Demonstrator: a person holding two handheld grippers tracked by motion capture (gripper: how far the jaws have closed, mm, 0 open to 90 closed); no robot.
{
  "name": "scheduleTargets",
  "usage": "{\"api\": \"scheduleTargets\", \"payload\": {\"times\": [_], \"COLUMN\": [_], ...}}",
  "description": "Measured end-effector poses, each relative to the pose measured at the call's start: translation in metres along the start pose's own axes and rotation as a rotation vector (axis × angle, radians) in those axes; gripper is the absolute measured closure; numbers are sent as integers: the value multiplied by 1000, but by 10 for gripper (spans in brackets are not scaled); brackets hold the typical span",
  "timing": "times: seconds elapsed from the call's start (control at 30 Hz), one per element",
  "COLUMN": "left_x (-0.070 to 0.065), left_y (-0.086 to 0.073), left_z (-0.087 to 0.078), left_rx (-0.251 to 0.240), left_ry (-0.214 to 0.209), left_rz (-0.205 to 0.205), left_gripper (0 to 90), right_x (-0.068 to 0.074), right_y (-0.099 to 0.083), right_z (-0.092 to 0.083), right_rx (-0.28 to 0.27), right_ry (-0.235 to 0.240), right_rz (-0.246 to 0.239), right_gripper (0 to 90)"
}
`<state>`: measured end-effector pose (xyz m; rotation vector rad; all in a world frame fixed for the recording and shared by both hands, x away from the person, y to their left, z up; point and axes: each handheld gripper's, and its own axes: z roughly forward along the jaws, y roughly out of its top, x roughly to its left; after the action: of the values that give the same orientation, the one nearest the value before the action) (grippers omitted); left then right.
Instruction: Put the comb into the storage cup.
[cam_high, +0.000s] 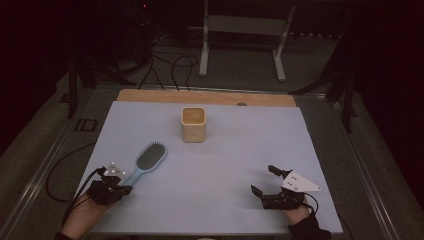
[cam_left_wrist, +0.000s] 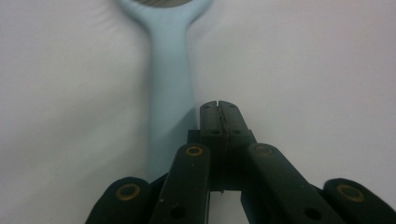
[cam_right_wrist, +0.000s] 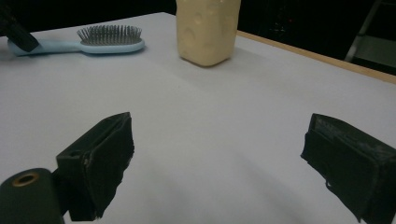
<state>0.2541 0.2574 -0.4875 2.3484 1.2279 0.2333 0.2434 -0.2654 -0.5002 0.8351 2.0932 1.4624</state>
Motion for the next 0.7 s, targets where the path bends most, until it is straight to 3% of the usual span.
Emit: {"api": "scheduleTargets", "payload": {"times": [0.47,0.7], "left_x": [32,31], "left_y": [-3,0], "left_z": [-1,-5], "left_rx": [0,0], "left_ry": [89,79], "left_rz": [-56,-30], "left_gripper": [900,900], "right_x": [0,0], "right_y": [0,0], "right_z": [0,0], "right_rx": [0,0], "right_ry": [-2,0], "right_rz": [-1,0], "right_gripper": [83,83]}}
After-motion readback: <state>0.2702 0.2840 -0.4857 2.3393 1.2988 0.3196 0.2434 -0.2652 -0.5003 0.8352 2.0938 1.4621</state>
